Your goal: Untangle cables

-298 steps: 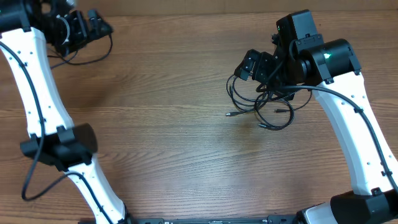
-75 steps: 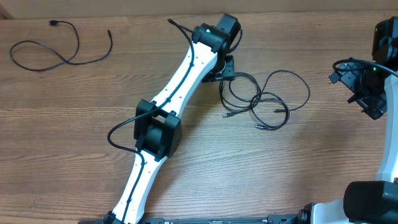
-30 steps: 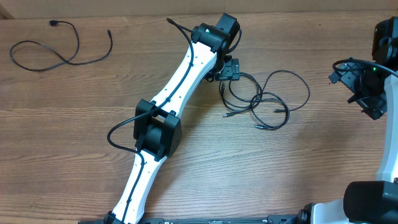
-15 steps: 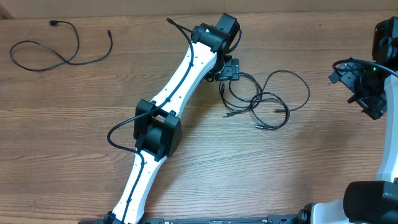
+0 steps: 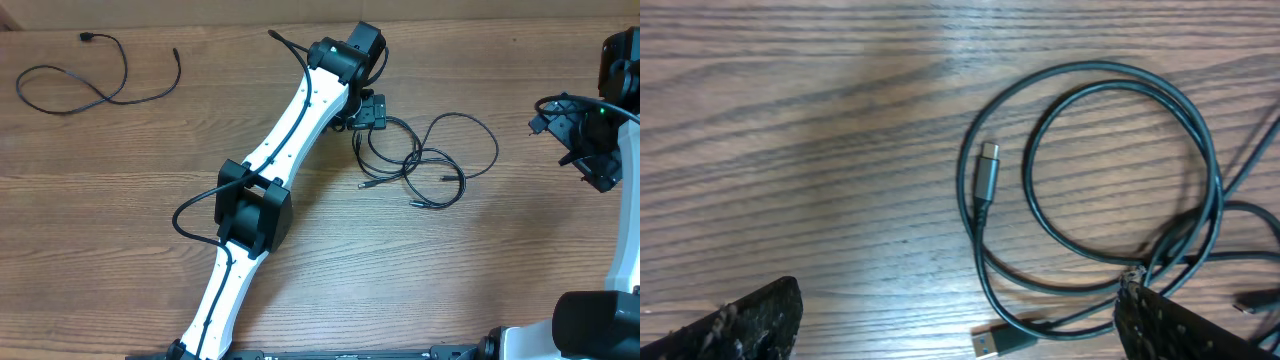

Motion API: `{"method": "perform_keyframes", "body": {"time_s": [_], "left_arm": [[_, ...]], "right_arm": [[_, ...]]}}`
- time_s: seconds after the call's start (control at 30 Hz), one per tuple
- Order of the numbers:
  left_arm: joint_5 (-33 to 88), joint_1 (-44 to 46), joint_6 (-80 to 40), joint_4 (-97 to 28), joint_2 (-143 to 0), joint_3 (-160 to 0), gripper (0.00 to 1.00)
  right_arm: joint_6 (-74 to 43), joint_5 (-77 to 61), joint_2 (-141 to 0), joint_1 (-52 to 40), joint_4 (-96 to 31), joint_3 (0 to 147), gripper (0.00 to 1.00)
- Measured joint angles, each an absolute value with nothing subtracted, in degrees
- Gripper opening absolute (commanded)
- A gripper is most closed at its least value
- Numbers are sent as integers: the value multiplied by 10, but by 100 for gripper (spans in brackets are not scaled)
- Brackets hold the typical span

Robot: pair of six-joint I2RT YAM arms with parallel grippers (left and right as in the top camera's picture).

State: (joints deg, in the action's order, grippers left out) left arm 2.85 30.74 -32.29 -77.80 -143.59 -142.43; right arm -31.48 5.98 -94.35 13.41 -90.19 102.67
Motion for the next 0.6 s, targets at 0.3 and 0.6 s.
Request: {"method": "perform_keyframes", "body": {"time_s": [0.3, 0.6], "left_arm": [[70, 306, -309, -765, -1436, -1424, 100], [71, 266, -297, -752, -1436, -1424, 100]], "right_arm": [[-315, 60, -943, 134, -902, 1027, 100], [-315, 60, -943, 134, -901, 1027, 100]]}}
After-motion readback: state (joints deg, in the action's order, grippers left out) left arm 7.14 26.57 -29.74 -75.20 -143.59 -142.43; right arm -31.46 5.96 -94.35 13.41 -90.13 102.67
